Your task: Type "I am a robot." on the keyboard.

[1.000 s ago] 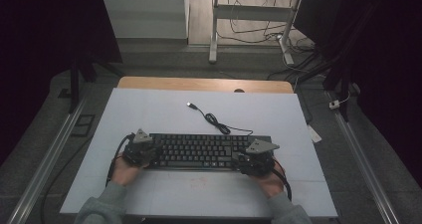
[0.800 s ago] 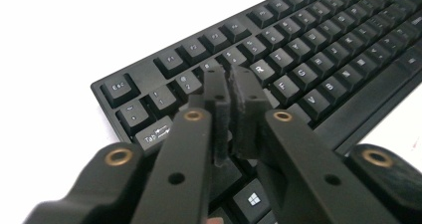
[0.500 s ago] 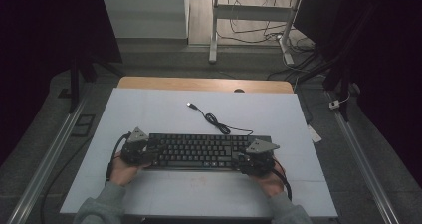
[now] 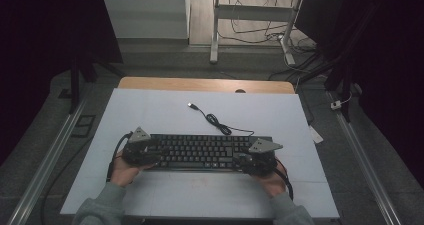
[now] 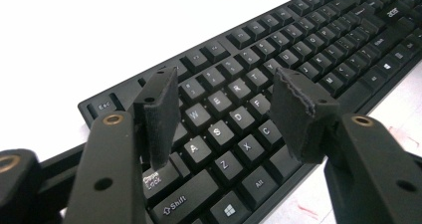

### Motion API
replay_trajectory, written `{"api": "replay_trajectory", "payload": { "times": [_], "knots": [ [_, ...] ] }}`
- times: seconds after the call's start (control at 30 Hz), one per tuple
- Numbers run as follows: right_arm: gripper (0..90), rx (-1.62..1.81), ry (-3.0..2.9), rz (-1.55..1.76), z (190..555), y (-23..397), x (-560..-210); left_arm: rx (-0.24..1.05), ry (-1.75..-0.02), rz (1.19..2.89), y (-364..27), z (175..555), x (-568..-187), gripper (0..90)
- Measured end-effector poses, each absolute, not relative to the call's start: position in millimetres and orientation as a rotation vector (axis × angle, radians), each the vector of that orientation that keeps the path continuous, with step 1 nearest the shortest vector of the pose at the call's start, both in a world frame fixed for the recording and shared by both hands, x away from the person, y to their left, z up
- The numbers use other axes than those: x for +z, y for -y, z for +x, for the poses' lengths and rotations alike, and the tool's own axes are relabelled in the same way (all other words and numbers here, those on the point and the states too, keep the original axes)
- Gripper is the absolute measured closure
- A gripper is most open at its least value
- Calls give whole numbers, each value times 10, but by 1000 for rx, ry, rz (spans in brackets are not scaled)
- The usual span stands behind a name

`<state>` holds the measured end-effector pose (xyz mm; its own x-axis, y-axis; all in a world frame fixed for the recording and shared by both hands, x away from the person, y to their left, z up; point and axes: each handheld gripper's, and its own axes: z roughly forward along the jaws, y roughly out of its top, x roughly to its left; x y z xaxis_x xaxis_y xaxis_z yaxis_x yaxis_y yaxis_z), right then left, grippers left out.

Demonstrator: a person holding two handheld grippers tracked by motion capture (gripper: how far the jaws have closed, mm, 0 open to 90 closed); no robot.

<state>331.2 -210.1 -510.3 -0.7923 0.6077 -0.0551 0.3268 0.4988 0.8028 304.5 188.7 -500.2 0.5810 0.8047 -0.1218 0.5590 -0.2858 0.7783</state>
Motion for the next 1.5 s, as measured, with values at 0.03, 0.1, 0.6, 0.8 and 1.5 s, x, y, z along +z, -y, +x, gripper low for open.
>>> {"api": "replay_trajectory", "payload": {
  "times": [0.03,0.1,0.6,0.8,1.5],
  "knots": [
    [481,1201,-2413,788,3317,2107,-5096,372,-1087,1982,-1887,3046,-4999,438],
    [481,1231,-2407,803,3326,2125,-5078,364,-1091,1982,-1884,3047,-5000,428],
    [501,1333,-2397,806,3325,2085,-4939,347,-1077,1969,-1843,3050,-4969,398],
    [566,1342,-2436,769,3358,1977,-4908,351,-1087,1979,-1847,3042,-4974,387],
    [896,1311,-2585,661,3458,1379,-4940,367,-1087,2019,-1803,3016,-5023,373]
  ]
}}
